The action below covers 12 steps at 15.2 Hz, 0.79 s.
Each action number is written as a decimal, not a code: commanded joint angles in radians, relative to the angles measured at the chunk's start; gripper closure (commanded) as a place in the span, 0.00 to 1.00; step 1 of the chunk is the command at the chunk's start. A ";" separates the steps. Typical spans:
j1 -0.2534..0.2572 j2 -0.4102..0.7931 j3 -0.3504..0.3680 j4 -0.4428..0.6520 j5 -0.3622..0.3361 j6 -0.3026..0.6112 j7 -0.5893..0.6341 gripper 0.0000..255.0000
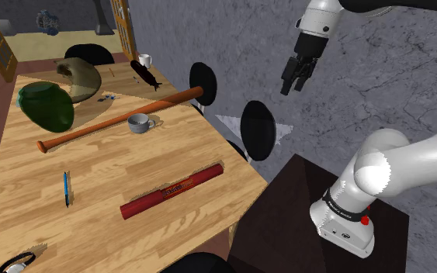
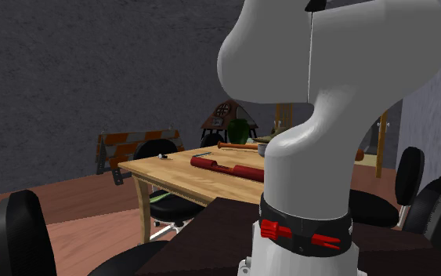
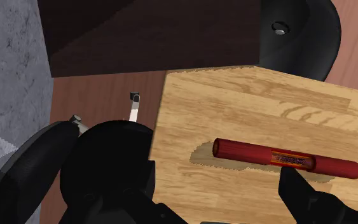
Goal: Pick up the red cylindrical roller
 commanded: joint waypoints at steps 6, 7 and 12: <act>0.060 0.137 0.017 -0.028 0.002 0.158 -0.103 0.00; 0.072 0.167 0.021 -0.030 0.003 0.189 -0.123 0.00; 0.128 0.325 0.043 -0.023 0.005 0.334 -0.220 0.00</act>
